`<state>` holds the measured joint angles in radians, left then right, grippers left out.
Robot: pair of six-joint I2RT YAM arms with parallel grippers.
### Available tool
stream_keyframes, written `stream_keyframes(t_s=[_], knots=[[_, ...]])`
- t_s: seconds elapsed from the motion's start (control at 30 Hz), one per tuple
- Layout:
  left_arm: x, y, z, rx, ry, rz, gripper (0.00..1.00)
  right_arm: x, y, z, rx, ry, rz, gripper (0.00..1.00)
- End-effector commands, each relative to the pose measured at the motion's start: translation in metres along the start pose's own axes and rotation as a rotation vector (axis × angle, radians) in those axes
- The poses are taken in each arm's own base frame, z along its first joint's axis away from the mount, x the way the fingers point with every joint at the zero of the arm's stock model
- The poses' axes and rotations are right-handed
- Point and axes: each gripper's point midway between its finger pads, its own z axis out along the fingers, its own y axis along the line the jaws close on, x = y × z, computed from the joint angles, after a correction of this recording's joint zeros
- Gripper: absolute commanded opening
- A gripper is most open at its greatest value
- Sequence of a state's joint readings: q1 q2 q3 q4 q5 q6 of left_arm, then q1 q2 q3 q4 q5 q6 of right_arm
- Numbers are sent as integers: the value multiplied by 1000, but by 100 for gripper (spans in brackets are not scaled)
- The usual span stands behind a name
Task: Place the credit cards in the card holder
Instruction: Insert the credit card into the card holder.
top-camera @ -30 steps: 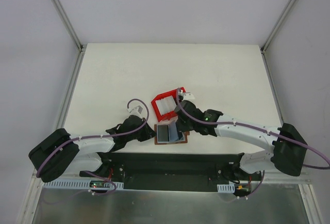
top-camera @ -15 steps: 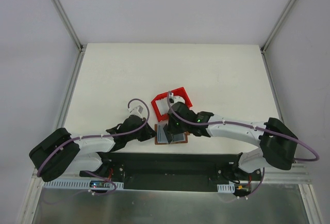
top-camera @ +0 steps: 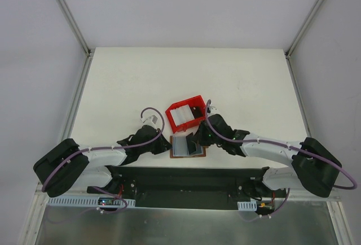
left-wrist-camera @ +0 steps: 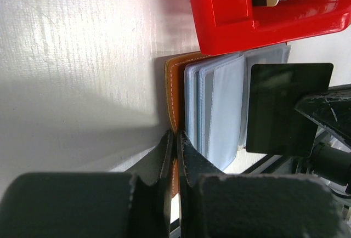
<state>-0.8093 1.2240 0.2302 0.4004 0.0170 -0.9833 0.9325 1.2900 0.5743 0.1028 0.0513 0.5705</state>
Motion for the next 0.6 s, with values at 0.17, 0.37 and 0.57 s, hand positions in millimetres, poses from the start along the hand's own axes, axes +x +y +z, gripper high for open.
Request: stream_keyframes(t_s=[0.17,0.37,0.57], knots=[[35,69,-10,-243,127,40,0,-14,1,10,-91,-77,119,0],[36,71,-10,-251,132,40,0,-3,-10,14,-124,-54,182,0],[37,73,-9,-263,138,34,0,1,-5,14,-198,-66,221,0]])
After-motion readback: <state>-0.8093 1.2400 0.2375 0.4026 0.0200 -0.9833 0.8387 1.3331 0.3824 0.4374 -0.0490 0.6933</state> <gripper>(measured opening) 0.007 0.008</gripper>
